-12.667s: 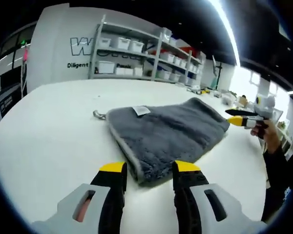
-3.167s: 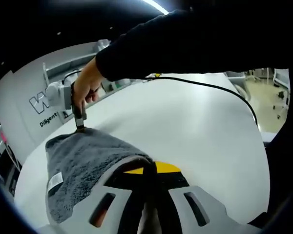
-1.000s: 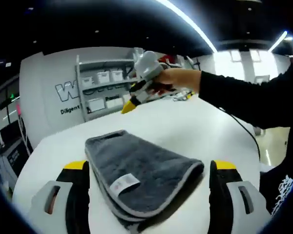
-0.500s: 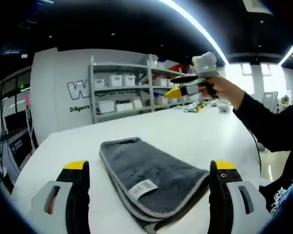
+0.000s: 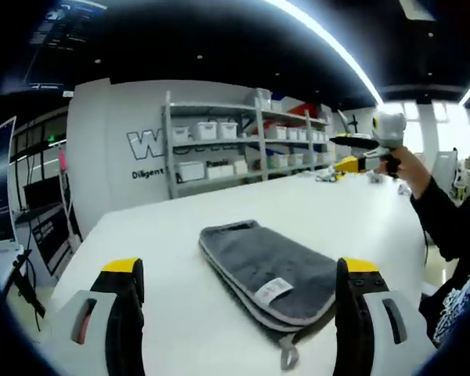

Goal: Open the folded towel by lifting each exposed corner and separating the folded layers until the towel lies flat within the target outline without major curled edges

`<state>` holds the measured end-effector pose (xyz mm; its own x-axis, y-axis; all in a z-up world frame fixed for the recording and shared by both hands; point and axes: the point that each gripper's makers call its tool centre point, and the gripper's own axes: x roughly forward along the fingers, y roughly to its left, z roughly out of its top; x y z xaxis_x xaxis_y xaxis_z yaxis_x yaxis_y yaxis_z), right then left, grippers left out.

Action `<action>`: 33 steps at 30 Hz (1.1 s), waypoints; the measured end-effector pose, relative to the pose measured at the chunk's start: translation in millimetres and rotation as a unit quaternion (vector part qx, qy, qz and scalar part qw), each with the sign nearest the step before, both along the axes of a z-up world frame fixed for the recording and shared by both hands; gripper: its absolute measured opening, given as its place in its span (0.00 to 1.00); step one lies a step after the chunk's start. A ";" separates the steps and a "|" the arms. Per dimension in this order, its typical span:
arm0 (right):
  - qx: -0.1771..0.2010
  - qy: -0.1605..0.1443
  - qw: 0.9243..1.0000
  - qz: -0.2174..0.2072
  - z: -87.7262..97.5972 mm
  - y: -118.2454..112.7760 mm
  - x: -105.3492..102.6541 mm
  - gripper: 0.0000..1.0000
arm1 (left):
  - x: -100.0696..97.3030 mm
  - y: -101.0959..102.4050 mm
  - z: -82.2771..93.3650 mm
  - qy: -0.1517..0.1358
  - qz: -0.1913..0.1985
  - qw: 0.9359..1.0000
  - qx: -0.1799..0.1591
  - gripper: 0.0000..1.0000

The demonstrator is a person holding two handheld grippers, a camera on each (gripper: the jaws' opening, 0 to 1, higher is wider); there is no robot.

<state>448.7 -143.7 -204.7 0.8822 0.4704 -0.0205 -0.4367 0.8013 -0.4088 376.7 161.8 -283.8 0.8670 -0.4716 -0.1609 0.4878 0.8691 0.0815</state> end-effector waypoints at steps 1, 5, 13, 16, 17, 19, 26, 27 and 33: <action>0.001 -0.002 1.000 -0.002 -4.9 -1.9 -8.1 1.00 | -0.9 3.4 0.3 -0.001 0.002 1.000 0.000 1.00; 0.014 0.012 1.000 -0.006 -17.3 -7.3 -27.1 1.00 | -4.3 10.3 1.0 0.000 0.002 1.000 0.003 0.99; 0.035 0.006 0.999 -0.026 -24.5 -27.1 -58.8 1.00 | -6.2 18.8 3.1 0.001 0.004 1.000 0.008 0.99; 0.036 0.001 0.999 -0.039 -23.3 -41.3 -67.7 1.00 | -9.8 19.2 6.4 -0.003 0.004 1.000 0.006 0.99; 0.038 0.001 0.998 -0.043 -22.9 -45.7 -70.6 1.00 | -11.4 18.5 6.9 -0.004 0.003 1.000 0.005 0.99; 0.046 0.000 0.998 -0.047 -22.9 -50.7 -74.3 1.00 | -13.9 16.9 6.7 -0.004 0.000 1.000 0.005 0.99; 0.051 0.010 0.998 -0.039 -37.2 -44.9 -82.3 1.00 | -16.9 11.2 -0.7 0.010 -0.005 1.000 0.009 0.98; 0.050 0.012 0.998 -0.040 -38.2 -45.2 -82.0 1.00 | -16.5 10.7 -1.0 0.011 -0.006 1.000 0.007 0.98; 0.051 0.013 0.998 -0.047 -39.8 -49.6 -78.2 1.00 | -10.8 8.9 -4.2 0.010 -0.001 1.000 -0.021 0.93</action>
<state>370.5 -193.3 -244.6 0.9220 0.3871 -0.0003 -0.3679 0.8760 -0.3119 365.9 170.7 -288.0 0.8628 -0.4800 -0.1585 0.4906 0.8707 0.0341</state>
